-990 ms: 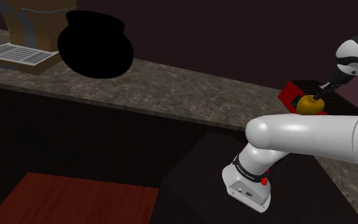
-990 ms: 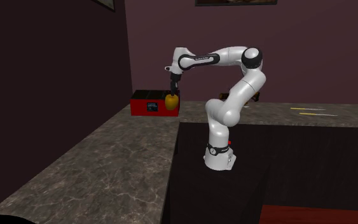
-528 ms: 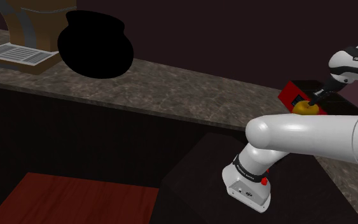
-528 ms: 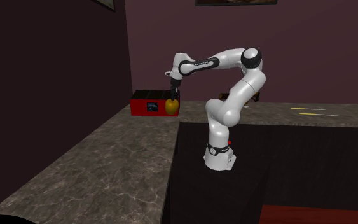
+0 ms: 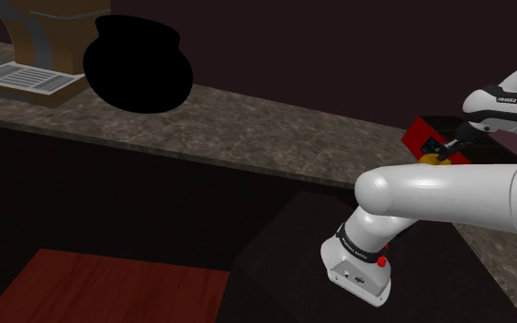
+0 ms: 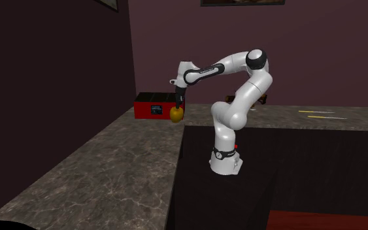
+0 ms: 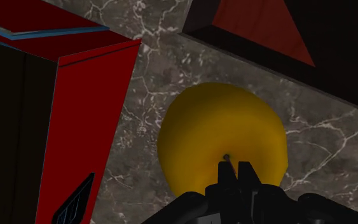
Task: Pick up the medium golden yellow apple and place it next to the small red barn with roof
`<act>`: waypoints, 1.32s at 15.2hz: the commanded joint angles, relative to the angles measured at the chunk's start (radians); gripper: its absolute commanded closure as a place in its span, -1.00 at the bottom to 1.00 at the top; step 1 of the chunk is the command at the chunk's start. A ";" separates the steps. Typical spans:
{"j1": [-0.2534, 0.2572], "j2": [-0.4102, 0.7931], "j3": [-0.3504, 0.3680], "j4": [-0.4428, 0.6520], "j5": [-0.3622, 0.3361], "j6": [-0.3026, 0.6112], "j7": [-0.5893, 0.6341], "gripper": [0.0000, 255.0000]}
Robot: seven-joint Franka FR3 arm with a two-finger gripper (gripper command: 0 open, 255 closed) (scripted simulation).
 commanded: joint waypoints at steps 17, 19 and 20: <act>-0.028 -0.022 0.042 0.001 0.015 -0.037 -0.007 -1.00; -0.049 -0.044 0.098 0.025 0.044 -0.097 -0.018 -1.00; -0.049 -0.044 0.098 0.025 0.043 -0.097 -0.017 -1.00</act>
